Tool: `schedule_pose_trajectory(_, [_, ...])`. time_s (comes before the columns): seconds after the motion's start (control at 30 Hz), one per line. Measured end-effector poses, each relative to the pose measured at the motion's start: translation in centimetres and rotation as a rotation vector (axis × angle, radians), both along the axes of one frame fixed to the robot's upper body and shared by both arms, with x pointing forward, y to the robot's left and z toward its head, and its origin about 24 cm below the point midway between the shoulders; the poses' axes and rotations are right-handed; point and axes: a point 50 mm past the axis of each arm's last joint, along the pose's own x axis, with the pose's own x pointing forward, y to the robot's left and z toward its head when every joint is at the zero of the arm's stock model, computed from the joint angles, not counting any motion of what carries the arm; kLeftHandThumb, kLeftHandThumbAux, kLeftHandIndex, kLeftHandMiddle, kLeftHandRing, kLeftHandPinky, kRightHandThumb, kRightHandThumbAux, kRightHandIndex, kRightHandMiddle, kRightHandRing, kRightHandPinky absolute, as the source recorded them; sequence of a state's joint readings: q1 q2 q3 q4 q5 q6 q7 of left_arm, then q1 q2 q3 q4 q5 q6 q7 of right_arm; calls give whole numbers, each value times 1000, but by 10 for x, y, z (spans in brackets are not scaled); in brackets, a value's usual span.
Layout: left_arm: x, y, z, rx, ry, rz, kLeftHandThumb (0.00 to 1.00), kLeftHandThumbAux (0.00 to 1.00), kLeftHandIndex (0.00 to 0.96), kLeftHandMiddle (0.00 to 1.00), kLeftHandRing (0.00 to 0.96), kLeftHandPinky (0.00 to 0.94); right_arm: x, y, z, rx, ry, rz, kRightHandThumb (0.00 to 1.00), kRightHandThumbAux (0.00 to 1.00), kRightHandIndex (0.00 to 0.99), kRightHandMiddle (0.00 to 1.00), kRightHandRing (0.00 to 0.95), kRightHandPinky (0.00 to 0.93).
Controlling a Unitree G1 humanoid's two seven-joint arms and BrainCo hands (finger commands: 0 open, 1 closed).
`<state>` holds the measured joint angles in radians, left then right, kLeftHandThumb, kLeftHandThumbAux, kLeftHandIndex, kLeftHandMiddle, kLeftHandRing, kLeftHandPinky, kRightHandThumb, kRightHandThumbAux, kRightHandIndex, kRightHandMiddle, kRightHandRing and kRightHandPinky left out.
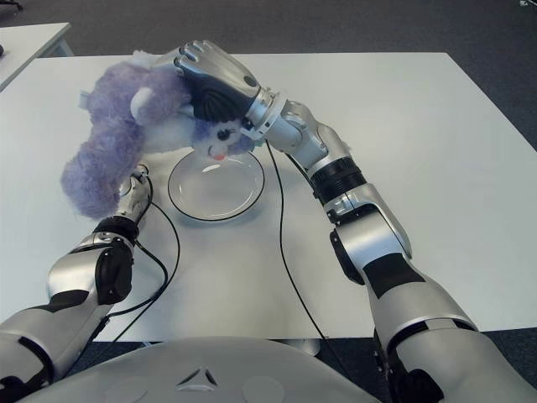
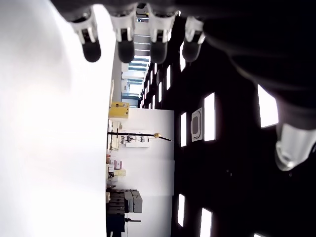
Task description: Put the doll into the plate.
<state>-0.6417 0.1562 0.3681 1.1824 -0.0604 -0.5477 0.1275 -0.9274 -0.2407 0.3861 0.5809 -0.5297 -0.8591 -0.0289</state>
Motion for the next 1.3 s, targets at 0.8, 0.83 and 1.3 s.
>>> schedule_pose_trajectory(0.8, [0, -1, 0, 0, 0, 0, 0, 526, 43, 72, 26, 0, 0, -12, -74, -63, 182, -81, 713, 713, 439, 832, 831, 849])
schedule_pose_trajectory(0.83, [0, -1, 0, 0, 0, 0, 0, 525, 42, 71, 25, 0, 0, -12, -74, -57, 180, -82, 712, 713, 439, 833, 833, 848])
schedule_pose_trajectory(1.3, [0, -1, 0, 0, 0, 0, 0, 526, 33, 69, 26, 0, 0, -17, -90, -8, 220, -120, 713, 712, 440, 850, 850, 863])
